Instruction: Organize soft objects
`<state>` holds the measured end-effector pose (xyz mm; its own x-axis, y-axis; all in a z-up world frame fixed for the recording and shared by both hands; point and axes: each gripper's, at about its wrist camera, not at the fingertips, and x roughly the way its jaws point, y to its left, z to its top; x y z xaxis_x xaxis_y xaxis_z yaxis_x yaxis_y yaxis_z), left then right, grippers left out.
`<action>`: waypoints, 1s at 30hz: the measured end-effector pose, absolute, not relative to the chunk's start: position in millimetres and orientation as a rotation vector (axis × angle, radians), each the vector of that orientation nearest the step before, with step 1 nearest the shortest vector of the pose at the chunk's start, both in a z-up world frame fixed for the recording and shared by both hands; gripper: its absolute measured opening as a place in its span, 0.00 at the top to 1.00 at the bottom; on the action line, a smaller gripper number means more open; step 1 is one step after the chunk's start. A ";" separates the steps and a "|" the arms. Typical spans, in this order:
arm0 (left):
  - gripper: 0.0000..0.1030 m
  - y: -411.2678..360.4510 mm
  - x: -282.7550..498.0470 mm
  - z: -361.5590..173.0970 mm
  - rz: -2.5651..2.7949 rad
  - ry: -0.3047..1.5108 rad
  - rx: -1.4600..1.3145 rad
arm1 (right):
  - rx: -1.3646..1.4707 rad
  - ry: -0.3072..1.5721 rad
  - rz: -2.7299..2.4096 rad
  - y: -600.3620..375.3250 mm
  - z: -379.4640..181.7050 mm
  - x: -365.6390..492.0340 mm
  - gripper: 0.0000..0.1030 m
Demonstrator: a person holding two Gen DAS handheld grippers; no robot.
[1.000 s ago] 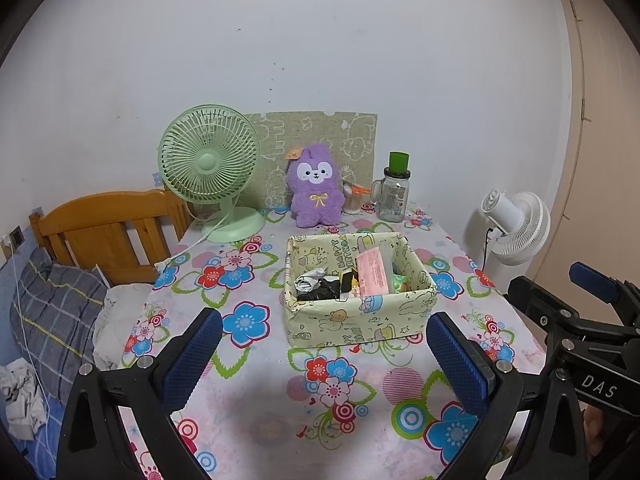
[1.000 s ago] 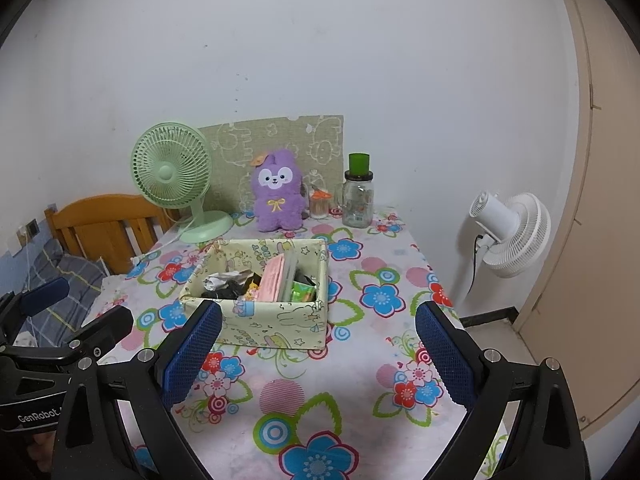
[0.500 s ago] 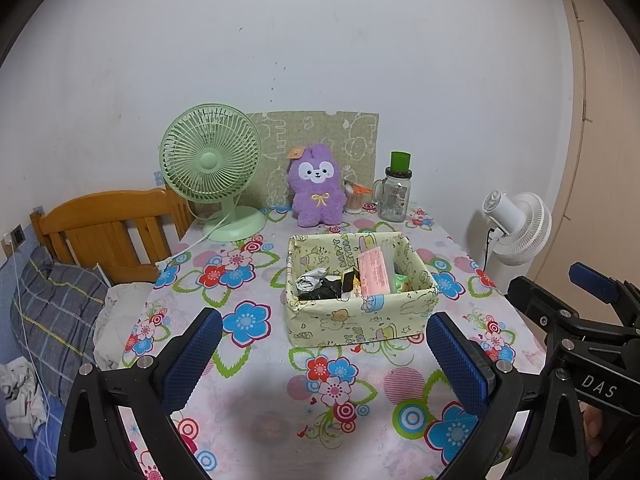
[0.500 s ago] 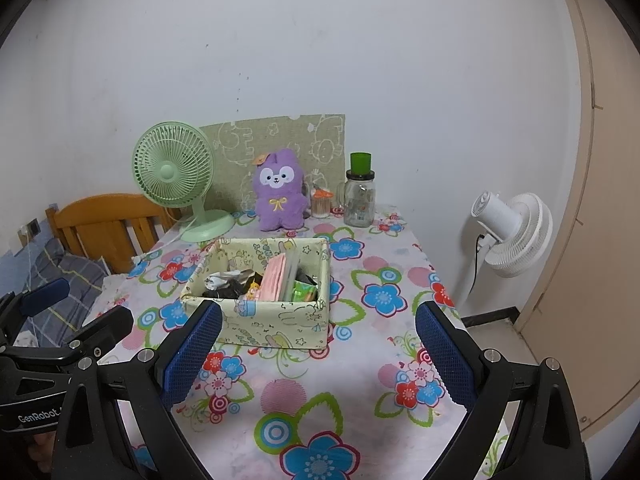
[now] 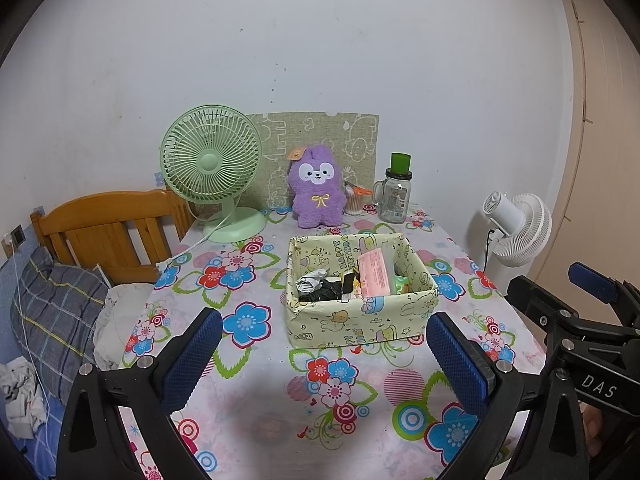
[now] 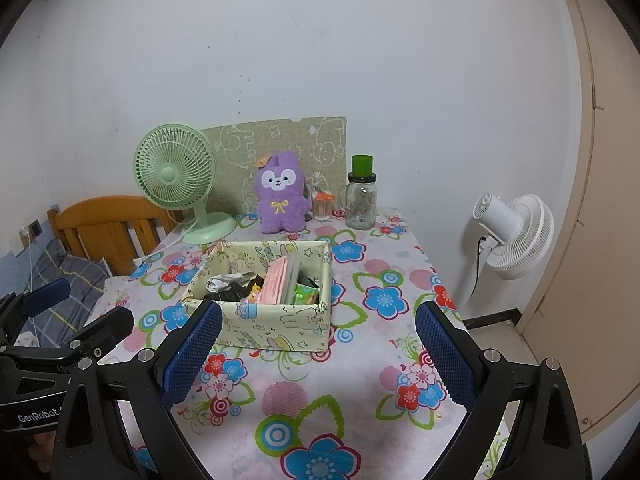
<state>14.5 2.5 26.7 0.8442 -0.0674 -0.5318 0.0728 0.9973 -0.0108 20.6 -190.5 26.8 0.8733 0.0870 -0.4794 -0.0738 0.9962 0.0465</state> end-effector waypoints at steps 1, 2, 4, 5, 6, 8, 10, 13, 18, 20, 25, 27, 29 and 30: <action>0.00 2.0 14.4 27.7 -0.074 0.561 0.010 | 0.026 0.501 0.084 -190.3 27.1 19.6 0.04; 0.00 2.6 14.5 26.8 -0.074 0.561 0.011 | 0.025 0.500 0.084 -190.2 27.2 20.5 0.04; 0.00 2.6 14.5 27.0 -0.075 0.561 0.010 | 0.026 0.501 0.084 -190.2 27.1 19.5 0.04; 0.00 2.7 14.4 26.8 -0.074 0.561 0.011 | 0.025 0.501 0.084 -190.3 27.1 20.4 0.04; 0.00 2.8 14.3 26.7 -0.074 0.560 0.011 | 0.027 0.501 0.084 -190.3 27.0 19.8 0.04; 0.00 2.6 14.3 26.7 -0.074 0.560 0.010 | 0.028 0.502 0.085 -190.2 27.1 20.4 0.04; 0.00 2.6 15.0 27.1 -0.074 0.561 0.011 | 0.027 0.501 0.084 -190.2 27.0 19.5 0.04; 0.00 2.4 15.4 27.7 -0.072 0.560 0.010 | 0.026 0.501 0.085 -190.1 27.2 20.1 0.04; 0.00 2.6 16.1 27.7 -0.073 0.561 0.011 | 0.026 0.501 0.085 -190.1 27.1 20.3 0.04; 0.00 2.8 15.7 26.9 -0.073 0.560 0.011 | 0.025 0.501 0.085 -190.0 27.0 19.9 0.04; 0.00 2.7 15.8 27.2 -0.072 0.559 0.010 | 0.027 0.501 0.084 -189.7 27.1 20.5 0.04; 0.00 2.7 15.7 26.6 -0.073 0.560 0.010 | 0.027 0.500 0.085 -189.7 26.9 20.6 0.04; 0.00 2.8 15.6 26.5 -0.072 0.560 0.011 | 0.026 0.501 0.084 -189.6 26.7 19.9 0.04; 0.00 2.8 15.6 26.4 -0.072 0.561 0.011 | 0.026 0.500 0.084 -189.5 26.6 20.0 0.04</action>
<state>15.6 2.8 26.4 0.8444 -0.0655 -0.5317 0.0717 0.9974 -0.0090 20.0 -189.5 26.6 0.8741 0.0866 -0.4780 -0.0738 0.9962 0.0454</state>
